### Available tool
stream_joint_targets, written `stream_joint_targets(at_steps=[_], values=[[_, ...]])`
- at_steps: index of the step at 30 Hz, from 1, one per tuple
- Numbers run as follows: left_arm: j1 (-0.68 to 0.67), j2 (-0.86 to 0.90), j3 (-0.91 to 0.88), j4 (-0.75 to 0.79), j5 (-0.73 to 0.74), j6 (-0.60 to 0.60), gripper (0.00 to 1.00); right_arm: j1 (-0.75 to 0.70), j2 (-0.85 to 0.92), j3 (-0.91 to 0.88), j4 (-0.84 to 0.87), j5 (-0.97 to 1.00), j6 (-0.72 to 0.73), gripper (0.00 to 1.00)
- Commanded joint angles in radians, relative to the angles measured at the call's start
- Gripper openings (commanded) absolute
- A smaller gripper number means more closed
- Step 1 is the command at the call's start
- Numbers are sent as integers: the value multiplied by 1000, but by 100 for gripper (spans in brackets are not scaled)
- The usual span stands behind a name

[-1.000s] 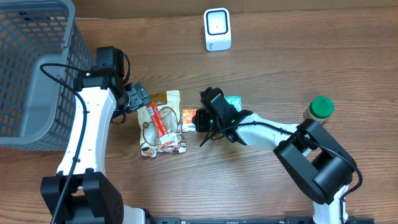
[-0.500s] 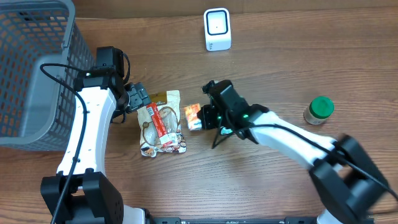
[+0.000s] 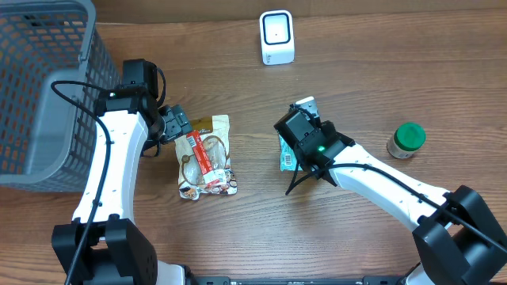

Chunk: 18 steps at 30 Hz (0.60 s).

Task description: Scan the item barcode

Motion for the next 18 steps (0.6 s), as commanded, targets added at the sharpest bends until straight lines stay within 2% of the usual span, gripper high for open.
stream_joint_targets(at_steps=[1,9,18], values=[[0,-1,16,0,-9,-10,100,-2,-1,5,-24,216,-19,4],[0,-1,16,0,-9,-10,100,-3,-1,-12,-87,282,-19,4],[0,-1,16,1,-10,-10,100,-6,-1,-112,-62,365,-19,4]])
